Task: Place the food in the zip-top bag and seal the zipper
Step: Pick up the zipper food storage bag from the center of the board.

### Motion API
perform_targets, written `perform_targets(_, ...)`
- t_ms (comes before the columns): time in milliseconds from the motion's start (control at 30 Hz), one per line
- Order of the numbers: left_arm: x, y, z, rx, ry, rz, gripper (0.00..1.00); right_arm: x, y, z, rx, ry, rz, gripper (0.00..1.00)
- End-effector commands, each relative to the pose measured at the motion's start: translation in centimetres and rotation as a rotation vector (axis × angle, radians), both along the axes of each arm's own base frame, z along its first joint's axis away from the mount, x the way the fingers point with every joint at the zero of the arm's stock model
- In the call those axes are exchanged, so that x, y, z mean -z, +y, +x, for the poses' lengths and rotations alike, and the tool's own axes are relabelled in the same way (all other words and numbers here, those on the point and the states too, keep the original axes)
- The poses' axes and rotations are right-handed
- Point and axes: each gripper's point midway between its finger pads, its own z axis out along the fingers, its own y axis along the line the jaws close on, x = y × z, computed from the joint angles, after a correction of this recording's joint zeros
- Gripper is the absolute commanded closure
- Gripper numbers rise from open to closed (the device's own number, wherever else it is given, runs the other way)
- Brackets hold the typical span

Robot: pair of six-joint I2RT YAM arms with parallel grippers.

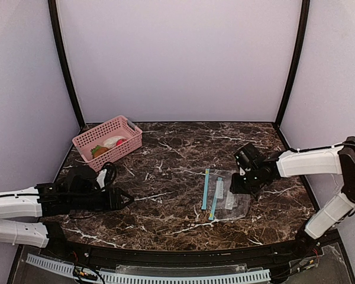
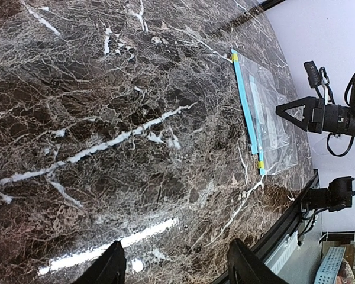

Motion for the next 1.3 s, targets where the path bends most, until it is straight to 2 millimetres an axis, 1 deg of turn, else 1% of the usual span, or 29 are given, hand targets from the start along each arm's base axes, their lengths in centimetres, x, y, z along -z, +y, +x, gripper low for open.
perform_targets(0, 0.2, 0.3, 0.1, -0.029, -0.004, -0.012, 0.41, -0.6, 0.9, 1.4, 0.008, -0.044, 0.015, 0.6)
perform_targets(200, 0.3, 0.5, -0.1, -0.037, 0.001, -0.022, 0.42, 0.1, 1.1, 1.6, 0.007, -0.034, 0.003, 0.65)
perform_targets(367, 0.4, 0.8, -0.2, -0.046, 0.003, -0.025, 0.43, -0.1, 1.4, 1.8, -0.002, -0.04, 0.015, 0.71)
perform_targets(467, 0.1, 0.7, -0.3, -0.037, -0.002, -0.031, 0.43, -0.1, 1.7, 1.6, -0.019, -0.041, 0.035, 0.8)
perform_targets(500, 0.0, 0.6, -0.3, -0.03, -0.007, -0.03, 0.43, -0.2, 1.8, 1.6, -0.024, -0.046, 0.047, 0.86)
perform_targets(533, -0.2, 0.5, -0.3, -0.025, -0.01, -0.031, 0.43, -0.1, 1.9, 1.4, -0.028, -0.044, 0.052, 0.89)
perform_targets(567, -0.2, 0.5, -0.3, -0.022, -0.011, -0.028, 0.43, -0.2, 2.0, 1.3, -0.031, -0.045, 0.06, 0.96)
perform_targets(600, -0.4, 0.5, -0.3, -0.017, -0.014, -0.028, 0.43, -0.3, 2.0, 1.3, -0.033, -0.047, 0.067, 1.0)
perform_targets(700, -0.7, 0.4, -0.3, -0.011, -0.021, -0.031, 0.43, -1.0, 2.4, 1.0, -0.045, -0.056, 0.103, 1.0)
perform_targets(800, -1.1, 0.1, -0.4, 0.001, -0.027, -0.041, 0.43, -2.6, 3.1, 0.7, -0.071, -0.083, 0.167, 1.0)
perform_targets(867, -1.6, -0.2, -0.3, 0.011, -0.036, -0.053, 0.43, -4.1, 4.1, 0.2, -0.114, -0.097, 0.238, 1.0)
perform_targets(967, -2.7, -1.0, -0.2, 0.036, -0.055, -0.089, 0.43, -6.7, 5.5, -0.5, -0.182, -0.136, 0.337, 1.0)
perform_targets(1000, -3.1, -1.2, -0.1, 0.042, -0.064, -0.102, 0.43, -7.8, 5.8, -0.8, -0.202, -0.157, 0.369, 1.0)
perform_targets(1133, -5.4, -2.9, 0.1, 0.088, -0.1, -0.186, 0.39, -10.8, 6.9, -2.1, -0.265, -0.209, 0.469, 1.0)
perform_targets(1167, -6.3, -3.4, 0.2, 0.103, -0.113, -0.217, 0.39, -11.6, 7.1, -2.4, -0.276, -0.225, 0.498, 1.0)
perform_targets(1200, -6.7, -3.8, 0.2, 0.109, -0.115, -0.229, 0.37, -12.3, 7.4, -2.8, -0.287, -0.238, 0.526, 1.0)
perform_targets(1233, -7.8, -4.3, 0.2, 0.124, -0.133, -0.262, 0.36, -13.1, 7.7, -3.1, -0.302, -0.253, 0.559, 1.0)
perform_targets(1267, -8.1, -4.6, 0.3, 0.128, -0.134, -0.274, 0.35, -13.8, 8.0, -3.4, -0.316, -0.266, 0.587, 1.0)
